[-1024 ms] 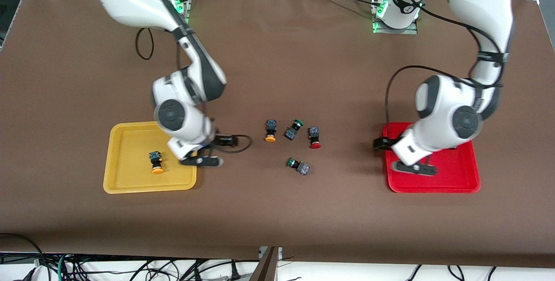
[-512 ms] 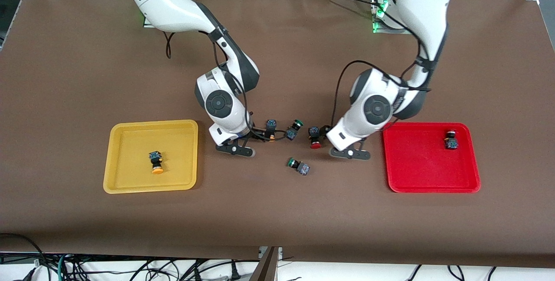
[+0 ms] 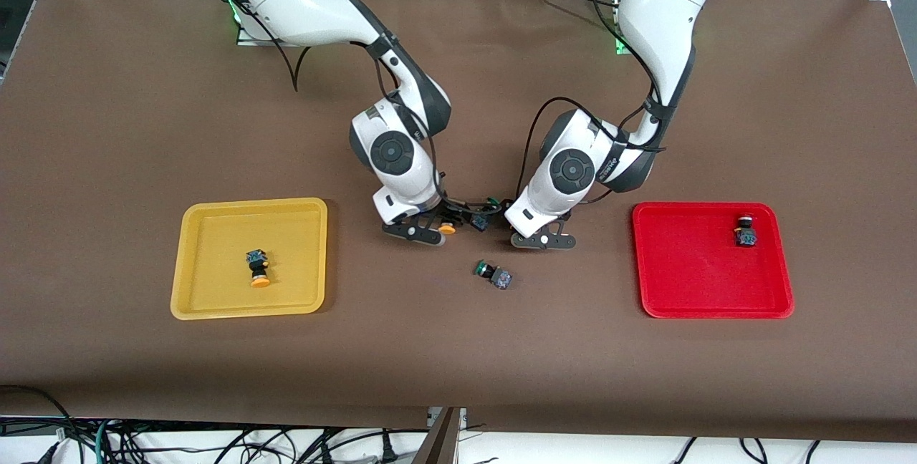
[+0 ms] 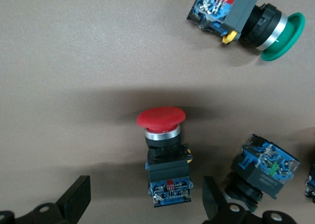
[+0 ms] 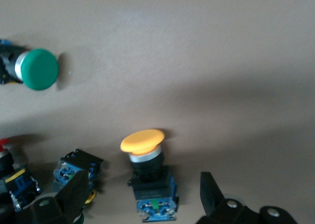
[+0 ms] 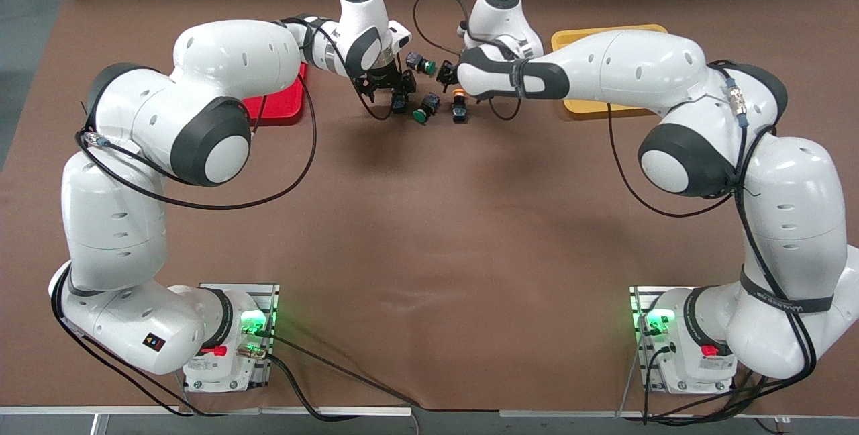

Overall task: Place red and yellow buttons in trays
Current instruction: 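Grasp the red button with the left gripper while the right grasps yellow, then carry the red button to the red tray while the right carries yellow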

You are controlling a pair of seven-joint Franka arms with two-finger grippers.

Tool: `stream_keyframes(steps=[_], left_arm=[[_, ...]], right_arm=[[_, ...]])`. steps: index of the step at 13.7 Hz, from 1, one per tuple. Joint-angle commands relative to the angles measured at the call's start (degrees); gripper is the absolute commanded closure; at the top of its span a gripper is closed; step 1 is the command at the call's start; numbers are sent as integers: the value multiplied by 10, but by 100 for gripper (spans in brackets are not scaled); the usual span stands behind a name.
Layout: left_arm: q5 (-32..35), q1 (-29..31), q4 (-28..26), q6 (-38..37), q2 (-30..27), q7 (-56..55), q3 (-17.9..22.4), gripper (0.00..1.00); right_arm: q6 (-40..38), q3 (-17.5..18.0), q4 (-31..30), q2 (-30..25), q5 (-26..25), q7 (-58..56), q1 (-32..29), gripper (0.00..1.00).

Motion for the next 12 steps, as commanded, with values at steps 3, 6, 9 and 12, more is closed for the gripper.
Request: stream_keyframes(steps=[3, 6, 9, 12], left_arm=[[-11, -22, 0, 42, 18, -12, 10, 0], [-11, -23, -1, 45, 20, -18, 10, 41], [-11, -23, -1, 44, 20, -19, 10, 87], [-11, -13, -1, 35, 6, -19, 11, 100]], right_arm=[[17, -7, -24, 3, -2, 0, 18, 15], [17, -9, -33, 3, -4, -4, 17, 32], [15, -10, -36, 0, -4, -16, 12, 75], [-56, -16, -28, -32, -3, -85, -26, 93]])
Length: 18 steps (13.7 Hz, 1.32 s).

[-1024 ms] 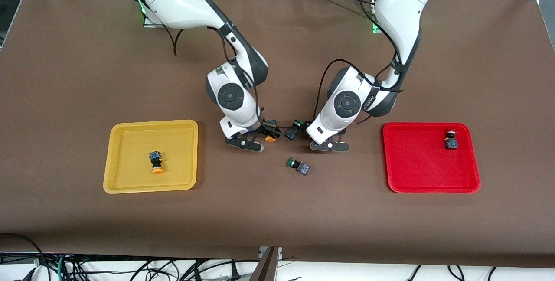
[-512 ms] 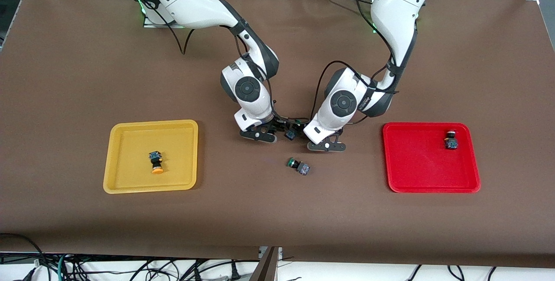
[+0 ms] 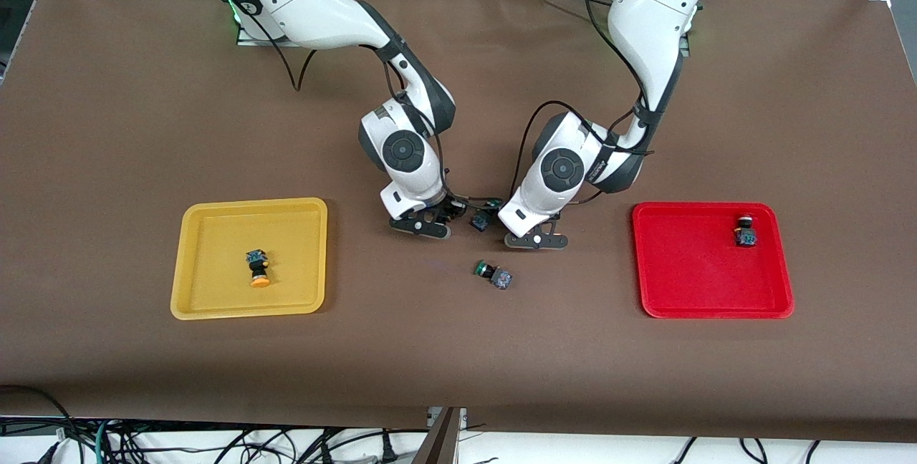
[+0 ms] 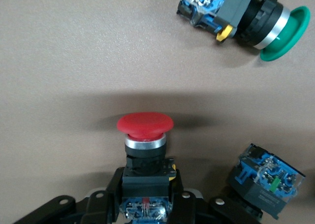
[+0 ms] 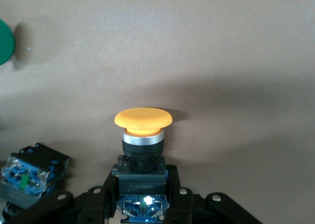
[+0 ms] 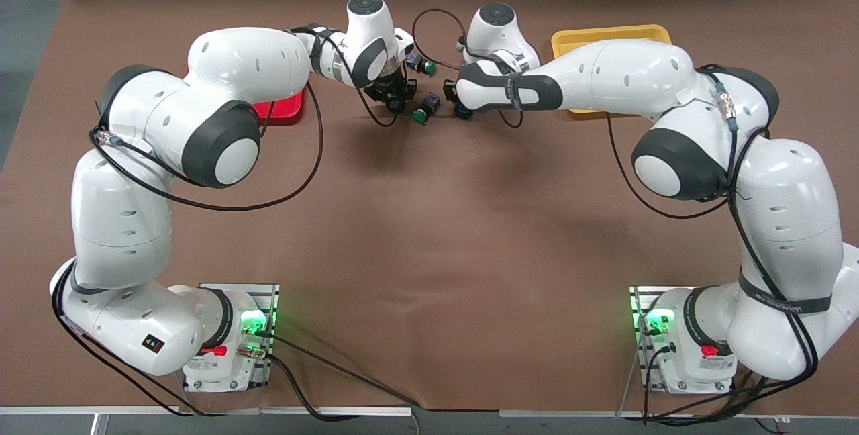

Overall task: Place red and yellow buttons in trays
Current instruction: 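Carry the red button to the red tray while the right carries yellow, then release the red button in the red tray while the right releases yellow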

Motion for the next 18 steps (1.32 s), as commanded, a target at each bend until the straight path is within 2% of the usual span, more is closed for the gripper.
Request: stream_keyframes(steps=[1, 2, 5, 7, 8, 9, 12, 13, 15, 16, 18], left_arm=[[-10, 9, -1, -23, -29, 1, 12, 100], [-6, 27, 0, -51, -48, 4, 13, 100], [-5, 110, -2, -118, -106, 79, 13, 100], [-3, 163, -21, -138, -128, 161, 13, 100], [10, 181, -37, -138, -139, 193, 14, 100], [43, 206, -44, -138, -147, 215, 13, 100], [67, 259, -80, -124, -151, 254, 12, 100], [67, 268, -103, -97, -150, 262, 12, 100], [67, 283, -164, -21, -150, 277, 12, 100], [67, 284, -178, 2, -148, 277, 11, 100], [67, 285, -179, 7, -138, 277, 10, 100]], right_arm=[[-70, 0, -8, -49, -2, -91, -55, 93], [-102, -8, -9, -62, -2, -133, -70, 93], [-206, -97, -15, -94, -2, -305, -76, 92], [-202, -140, -40, -93, 3, -379, -82, 92], [-196, -141, -51, -93, 8, -386, -90, 89], [-188, -142, -56, -92, 8, -387, -93, 73], [-174, -142, -65, -89, 8, -406, -117, 65], [-171, -142, -65, -89, 9, -415, -124, 53], [-170, -142, -61, -90, 9, -416, -132, 10], [-170, -142, -59, -92, 10, -416, -137, 1], [-176, -142, -55, -102, 10, -408, -137, 1]])
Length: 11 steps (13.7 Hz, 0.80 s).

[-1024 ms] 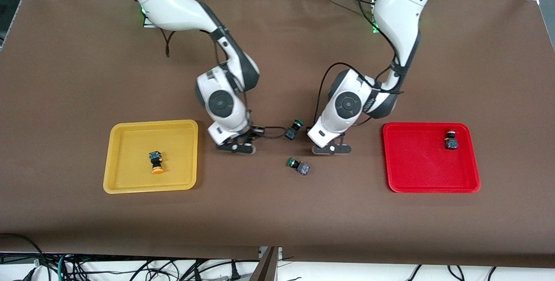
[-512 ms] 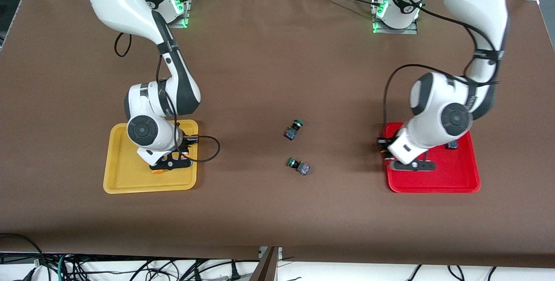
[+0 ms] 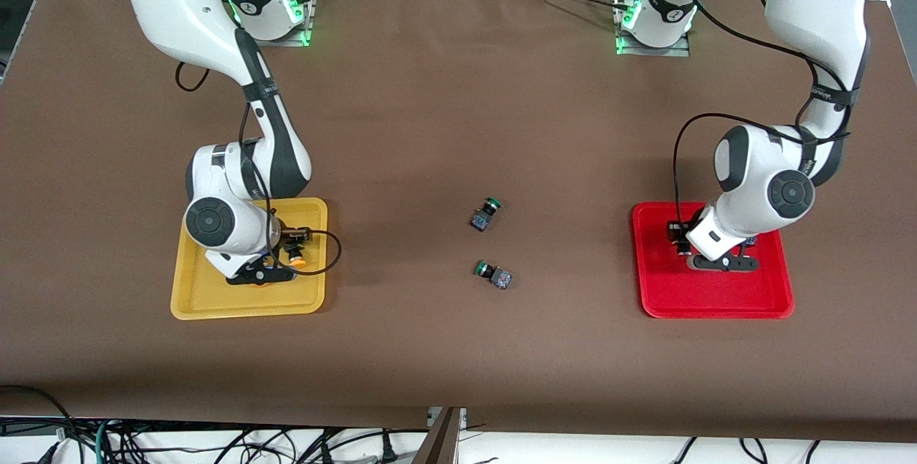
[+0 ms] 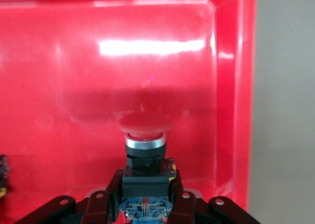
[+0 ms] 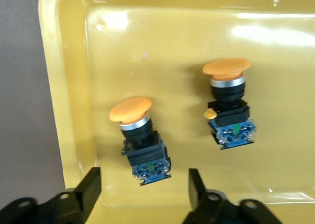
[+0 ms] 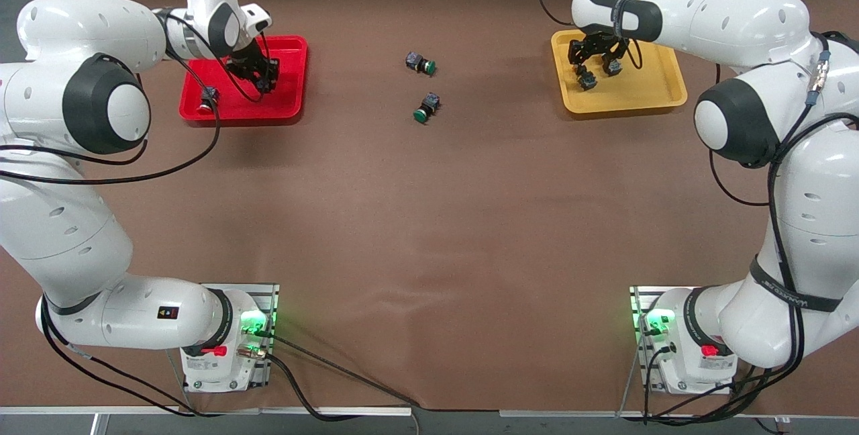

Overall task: Place red and yellow buttons in trays
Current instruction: 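Release the red button in the red tray while the right releases yellow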

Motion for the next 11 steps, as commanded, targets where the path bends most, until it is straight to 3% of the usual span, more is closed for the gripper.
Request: stream_keyframes(steps=[1, 5, 6, 7, 9, 11], left_arm=[[9, 5, -20, 13, -7, 8, -9, 100], [9, 12, -24, 22, 9, 9, -10, 100], [9, 12, -21, 22, 15, 9, -10, 92], [6, 12, -18, 22, 18, 9, -10, 69], [0, 22, -6, 22, 17, 8, -10, 0], [1, 30, 41, -18, 11, 18, -11, 0]], right_arm=[[-6, 4, 4, -31, 8, 1, 0, 1], [-55, 2, 2, -116, 7, 0, -1, 1], [-65, 1, -1, -146, 3, -3, -1, 1], [-92, 0, -5, -176, 3, -6, -1, 1], [-130, -1, -24, -241, -7, -8, -1, 1], [-175, 0, -36, -304, -31, -16, 0, 1]])
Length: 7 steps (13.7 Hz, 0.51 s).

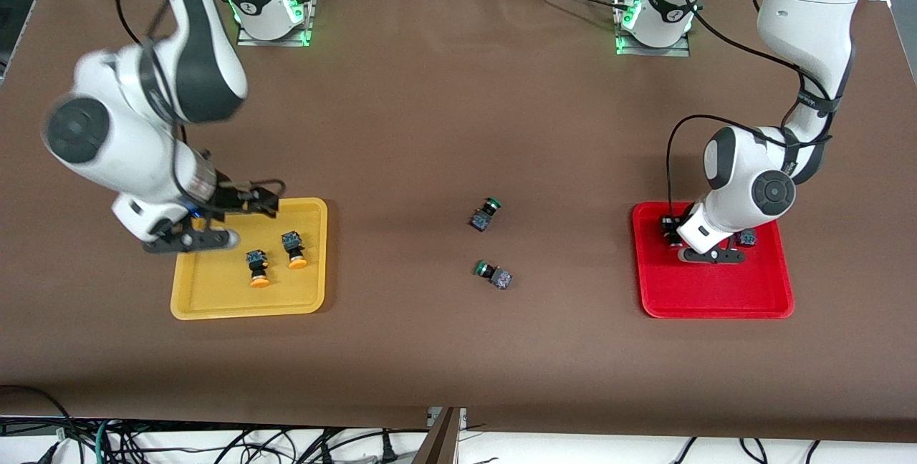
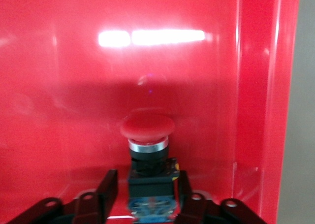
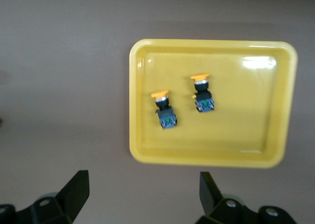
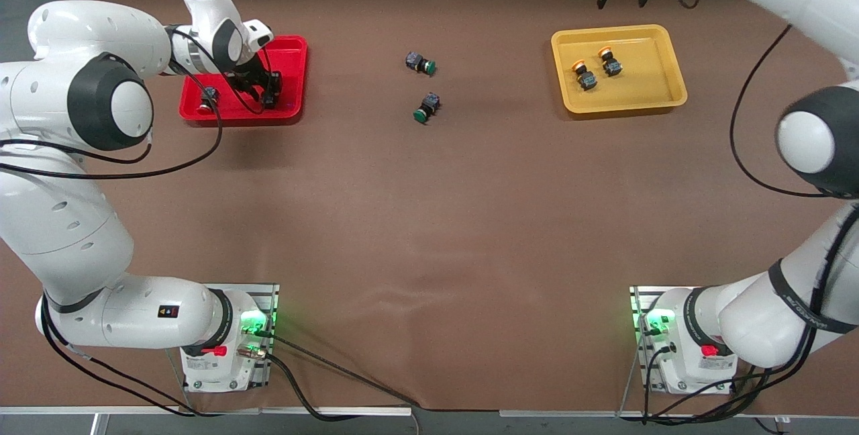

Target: Place red and yellow buttons in trays

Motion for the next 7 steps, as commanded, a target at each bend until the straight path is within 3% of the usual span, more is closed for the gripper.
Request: stream_keyframes(steps=[1, 3, 7], left_arm=[[0, 15, 69, -70, -9, 20, -7, 0], [0, 16, 146, -165, -21, 20, -7, 0], [0, 14, 359, -403, -21, 19, -6, 0]], right_arm=[[-55, 5, -43, -91, -25, -10, -1, 1], [-79, 9, -53, -120, -36, -15, -21, 1], [-78, 39, -94, -166, -58, -57, -78, 1]])
